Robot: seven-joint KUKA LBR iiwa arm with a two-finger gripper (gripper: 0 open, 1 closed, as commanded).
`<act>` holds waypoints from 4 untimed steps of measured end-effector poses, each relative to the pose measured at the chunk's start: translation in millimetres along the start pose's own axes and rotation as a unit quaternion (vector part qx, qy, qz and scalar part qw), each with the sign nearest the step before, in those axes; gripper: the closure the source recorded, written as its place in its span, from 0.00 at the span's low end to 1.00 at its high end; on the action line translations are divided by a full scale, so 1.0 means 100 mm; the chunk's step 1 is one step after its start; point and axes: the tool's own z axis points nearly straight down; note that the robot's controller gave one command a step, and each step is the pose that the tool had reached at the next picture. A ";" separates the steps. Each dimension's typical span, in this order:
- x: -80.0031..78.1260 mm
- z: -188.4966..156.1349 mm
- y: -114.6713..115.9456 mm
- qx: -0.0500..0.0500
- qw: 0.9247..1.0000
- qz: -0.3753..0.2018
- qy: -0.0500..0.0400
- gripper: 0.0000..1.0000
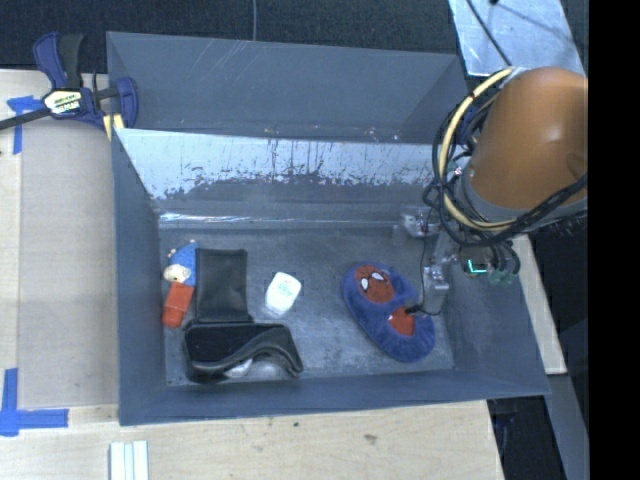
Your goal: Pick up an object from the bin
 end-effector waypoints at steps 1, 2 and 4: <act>0.08 1.46 0.00 0.000 0.992 0.125 -0.003 0.00; 0.07 1.43 0.01 0.000 0.992 0.124 -0.004 1.00; -0.27 1.45 0.82 -0.001 0.997 0.073 0.000 1.00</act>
Offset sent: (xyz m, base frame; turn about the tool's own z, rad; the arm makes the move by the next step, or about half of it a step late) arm -0.0088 0.0008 -0.1437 0.2497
